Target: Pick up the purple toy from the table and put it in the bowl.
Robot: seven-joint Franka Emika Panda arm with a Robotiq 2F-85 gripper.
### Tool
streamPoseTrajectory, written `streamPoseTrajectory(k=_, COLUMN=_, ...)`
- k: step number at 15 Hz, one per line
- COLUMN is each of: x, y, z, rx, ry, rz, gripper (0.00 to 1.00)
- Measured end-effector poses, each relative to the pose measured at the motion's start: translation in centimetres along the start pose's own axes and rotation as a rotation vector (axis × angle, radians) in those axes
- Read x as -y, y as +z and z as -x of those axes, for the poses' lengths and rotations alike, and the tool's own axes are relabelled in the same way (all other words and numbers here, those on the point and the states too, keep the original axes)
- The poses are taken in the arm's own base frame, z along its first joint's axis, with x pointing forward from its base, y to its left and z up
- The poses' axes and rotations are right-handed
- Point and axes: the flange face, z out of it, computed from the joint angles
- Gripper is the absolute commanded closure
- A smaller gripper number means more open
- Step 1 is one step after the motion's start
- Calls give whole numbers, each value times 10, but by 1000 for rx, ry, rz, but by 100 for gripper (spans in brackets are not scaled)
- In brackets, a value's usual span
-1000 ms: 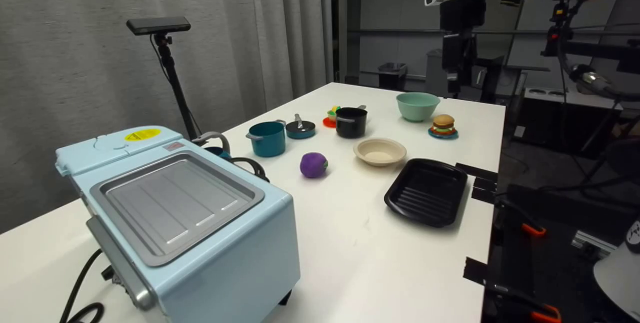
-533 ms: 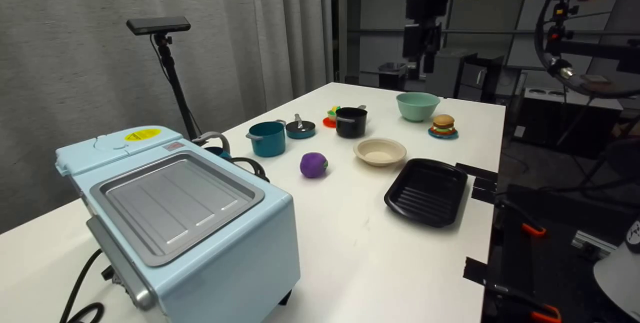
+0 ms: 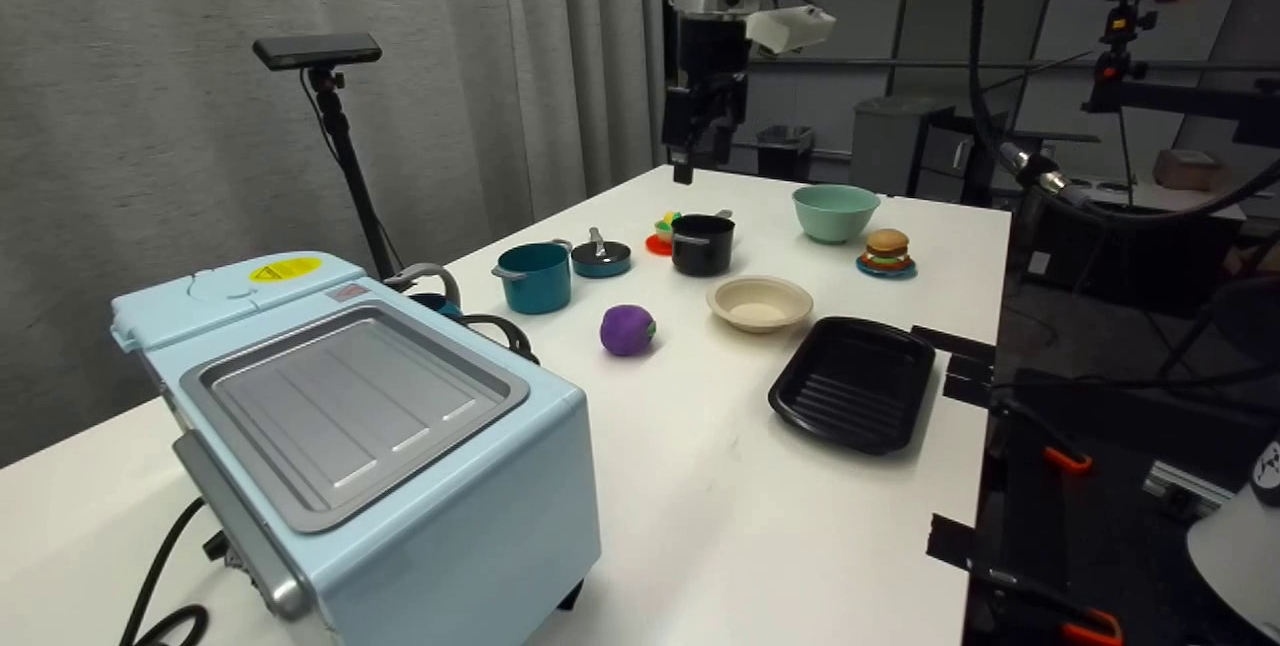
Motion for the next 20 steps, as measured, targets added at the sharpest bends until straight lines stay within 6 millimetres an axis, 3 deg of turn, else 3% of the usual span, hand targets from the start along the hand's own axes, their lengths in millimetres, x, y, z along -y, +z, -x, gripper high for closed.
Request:
streamPoseTrajectory(k=5, x=31, y=59, z=-55, rx=-9, ry=-13, rz=-2, gripper=0)
streamPoseTrajectory(k=10, x=44, y=124, z=-98, rx=28, ry=33, rz=17, gripper=0)
streamPoseTrajectory(k=15, x=39, y=188, z=-116, rx=79, ry=68, rz=54, gripper=0)
streamPoseTrajectory(k=20, x=42, y=229, z=-119, rx=123, ry=70, rz=67, gripper=0)
